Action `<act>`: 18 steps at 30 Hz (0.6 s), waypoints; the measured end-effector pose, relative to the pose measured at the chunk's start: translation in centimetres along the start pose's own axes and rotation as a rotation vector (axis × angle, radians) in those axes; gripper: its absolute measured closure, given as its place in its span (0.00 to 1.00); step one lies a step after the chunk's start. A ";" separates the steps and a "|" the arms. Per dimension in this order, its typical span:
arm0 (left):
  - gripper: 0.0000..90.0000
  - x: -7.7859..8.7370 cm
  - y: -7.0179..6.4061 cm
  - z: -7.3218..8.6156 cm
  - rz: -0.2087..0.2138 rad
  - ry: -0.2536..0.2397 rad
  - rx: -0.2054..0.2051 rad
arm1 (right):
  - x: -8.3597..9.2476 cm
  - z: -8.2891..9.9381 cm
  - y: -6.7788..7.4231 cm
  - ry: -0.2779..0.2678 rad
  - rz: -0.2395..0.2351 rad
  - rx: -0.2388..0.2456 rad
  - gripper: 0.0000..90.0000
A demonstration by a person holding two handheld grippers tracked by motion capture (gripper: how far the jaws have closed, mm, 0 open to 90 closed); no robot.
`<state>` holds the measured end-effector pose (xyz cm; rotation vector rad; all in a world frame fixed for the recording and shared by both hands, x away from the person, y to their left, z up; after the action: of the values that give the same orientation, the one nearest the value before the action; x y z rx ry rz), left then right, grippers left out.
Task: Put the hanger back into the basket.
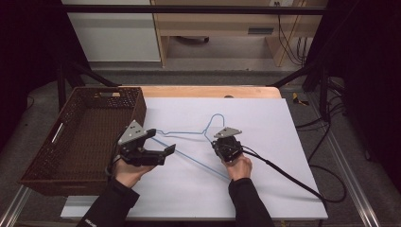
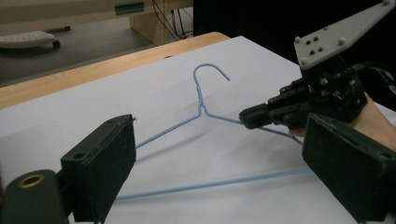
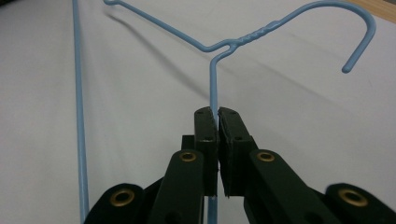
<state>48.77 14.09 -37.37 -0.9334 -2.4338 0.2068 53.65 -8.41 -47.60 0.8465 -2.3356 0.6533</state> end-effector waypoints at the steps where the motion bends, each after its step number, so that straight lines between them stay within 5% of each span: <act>1: 0.11 -0.6 0.0 -0.2 0.002 0.005 0.004 | 0.1 0.0 0.0 -0.006 -0.001 0.004 0.97; 7: 0.11 -4.5 -0.2 -0.9 0.000 0.048 -0.003 | 0.5 -0.2 0.2 -0.020 -0.011 0.016 0.97; 18: 0.13 -8.9 0.7 -1.2 -0.007 0.091 0.031 | 1.0 -0.3 0.4 -0.025 -0.014 0.023 0.97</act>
<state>55.32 8.69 -40.29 -0.9013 -2.3438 0.1942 52.84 -8.35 -46.87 0.8856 -2.3463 0.6685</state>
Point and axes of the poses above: each handheld gripper's, and its own axes: x roughly backward along the jaws, z roughly out of its underside, y roughly to its left, the point moved 5 cm from there along -x, roughly forward along the jaws, and after that the axes turned 14 degrees about x, right-handed, at the moved point
